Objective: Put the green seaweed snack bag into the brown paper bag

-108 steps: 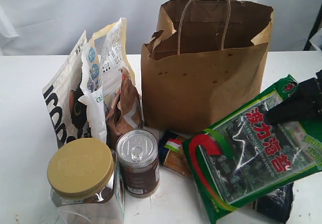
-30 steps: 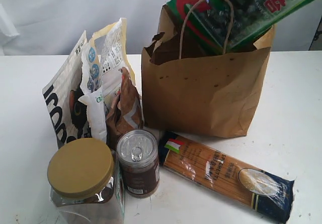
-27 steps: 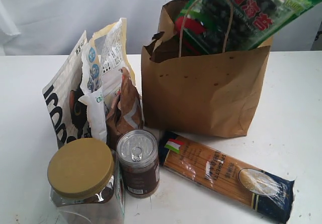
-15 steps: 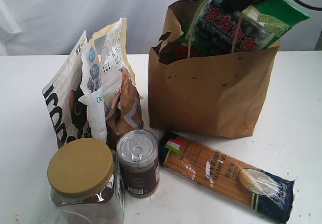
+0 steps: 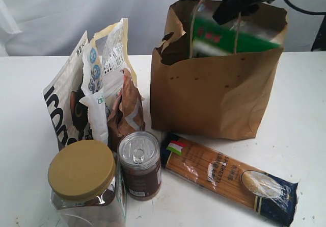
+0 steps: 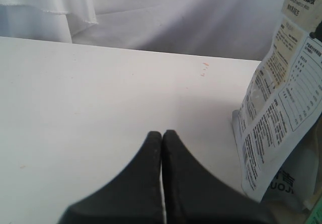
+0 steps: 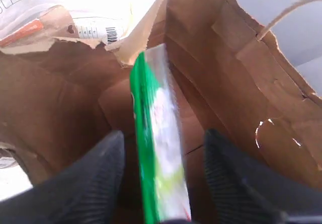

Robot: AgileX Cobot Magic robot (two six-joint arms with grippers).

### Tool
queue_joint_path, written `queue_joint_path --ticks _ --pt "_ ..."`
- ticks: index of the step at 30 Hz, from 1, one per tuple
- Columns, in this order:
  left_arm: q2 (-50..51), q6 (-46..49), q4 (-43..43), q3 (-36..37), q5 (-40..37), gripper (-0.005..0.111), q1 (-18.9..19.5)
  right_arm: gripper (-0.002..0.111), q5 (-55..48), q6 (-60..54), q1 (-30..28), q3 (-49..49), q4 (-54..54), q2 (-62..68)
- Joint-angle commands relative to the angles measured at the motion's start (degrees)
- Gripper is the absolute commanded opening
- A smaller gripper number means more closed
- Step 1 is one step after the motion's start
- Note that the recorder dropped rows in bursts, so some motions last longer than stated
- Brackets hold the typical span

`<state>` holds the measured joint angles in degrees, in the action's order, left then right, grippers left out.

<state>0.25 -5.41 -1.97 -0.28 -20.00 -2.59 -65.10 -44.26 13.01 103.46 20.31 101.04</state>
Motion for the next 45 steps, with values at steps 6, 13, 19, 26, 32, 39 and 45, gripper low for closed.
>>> queue_joint_path --ticks 6,13,19,26,32,39,45 --pt "-0.25 -0.08 -0.14 0.28 0.54 0.0 -0.31 0.062 2.03 3.36 0.02 0.4 -0.79 -4.15" --pt "-0.25 -0.08 -0.14 0.28 0.54 0.0 -0.31 0.062 1.33 14.79 0.02 0.4 -7.84 -9.82" --pt "-0.25 -0.08 -0.14 0.28 0.54 0.0 -0.31 0.045 -1.79 21.93 0.02 0.3 -6.81 -15.05" --pt "-0.25 -0.08 -0.14 0.28 0.54 0.0 -0.31 0.011 -4.86 26.72 0.02 -1.19 -4.43 -19.97" --pt "-0.25 -0.08 -0.14 0.28 0.54 0.0 -0.31 0.0 2.08 28.76 0.02 -12.02 -4.06 -27.6" --pt "-0.25 -0.08 -0.14 0.28 0.54 0.0 -0.31 0.0 18.34 28.61 0.02 -31.18 5.18 -39.02" --pt "-0.25 -0.08 -0.14 0.28 0.54 0.0 -0.31 0.0 26.76 26.92 0.02 -47.4 9.48 -47.55"
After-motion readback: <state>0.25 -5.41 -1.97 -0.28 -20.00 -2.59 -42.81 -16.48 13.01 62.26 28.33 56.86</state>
